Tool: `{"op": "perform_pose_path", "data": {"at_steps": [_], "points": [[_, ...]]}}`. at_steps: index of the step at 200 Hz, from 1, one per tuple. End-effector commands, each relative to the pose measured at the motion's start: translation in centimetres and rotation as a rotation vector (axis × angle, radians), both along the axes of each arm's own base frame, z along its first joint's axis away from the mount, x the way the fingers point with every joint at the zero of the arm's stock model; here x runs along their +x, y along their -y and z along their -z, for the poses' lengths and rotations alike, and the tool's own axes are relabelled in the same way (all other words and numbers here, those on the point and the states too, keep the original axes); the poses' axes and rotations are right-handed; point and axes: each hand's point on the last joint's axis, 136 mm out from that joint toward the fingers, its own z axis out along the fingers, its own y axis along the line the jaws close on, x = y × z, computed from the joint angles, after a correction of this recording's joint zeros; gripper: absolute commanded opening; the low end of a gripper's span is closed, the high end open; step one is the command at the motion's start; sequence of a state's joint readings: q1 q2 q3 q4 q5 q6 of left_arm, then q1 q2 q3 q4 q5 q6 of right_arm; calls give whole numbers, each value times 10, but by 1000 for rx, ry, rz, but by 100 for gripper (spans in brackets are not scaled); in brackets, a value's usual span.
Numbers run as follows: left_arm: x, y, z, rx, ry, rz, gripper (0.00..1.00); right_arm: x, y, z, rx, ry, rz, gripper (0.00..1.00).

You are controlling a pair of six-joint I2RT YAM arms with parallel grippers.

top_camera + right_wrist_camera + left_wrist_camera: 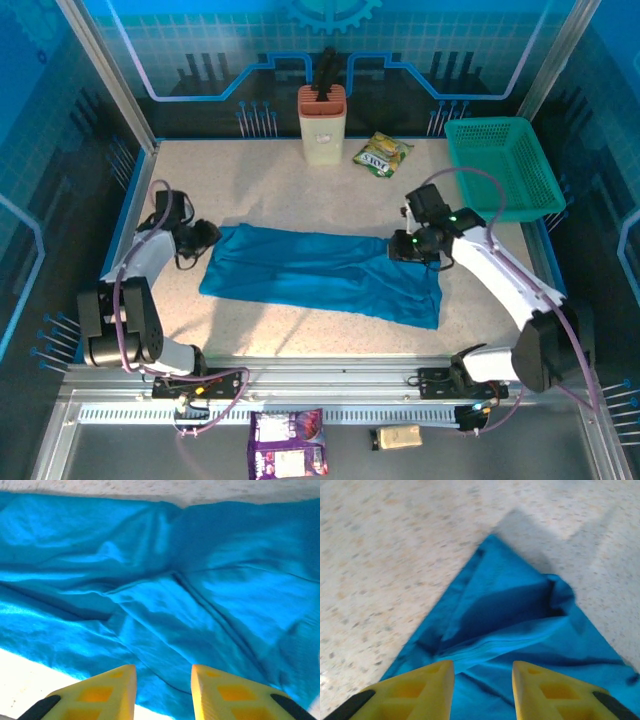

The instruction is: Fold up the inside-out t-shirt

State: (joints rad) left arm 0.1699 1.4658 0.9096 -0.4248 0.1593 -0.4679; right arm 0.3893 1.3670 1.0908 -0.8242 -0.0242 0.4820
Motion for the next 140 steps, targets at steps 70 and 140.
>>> {"op": "perform_pose_path", "data": {"at_steps": [70, 140], "points": [[47, 79, 10, 406, -182, 533, 34, 25, -37, 32, 0, -70, -75, 36], [70, 60, 40, 755, -319, 610, 32, 16, -35, 70, -20, -156, -69, 39]]}}
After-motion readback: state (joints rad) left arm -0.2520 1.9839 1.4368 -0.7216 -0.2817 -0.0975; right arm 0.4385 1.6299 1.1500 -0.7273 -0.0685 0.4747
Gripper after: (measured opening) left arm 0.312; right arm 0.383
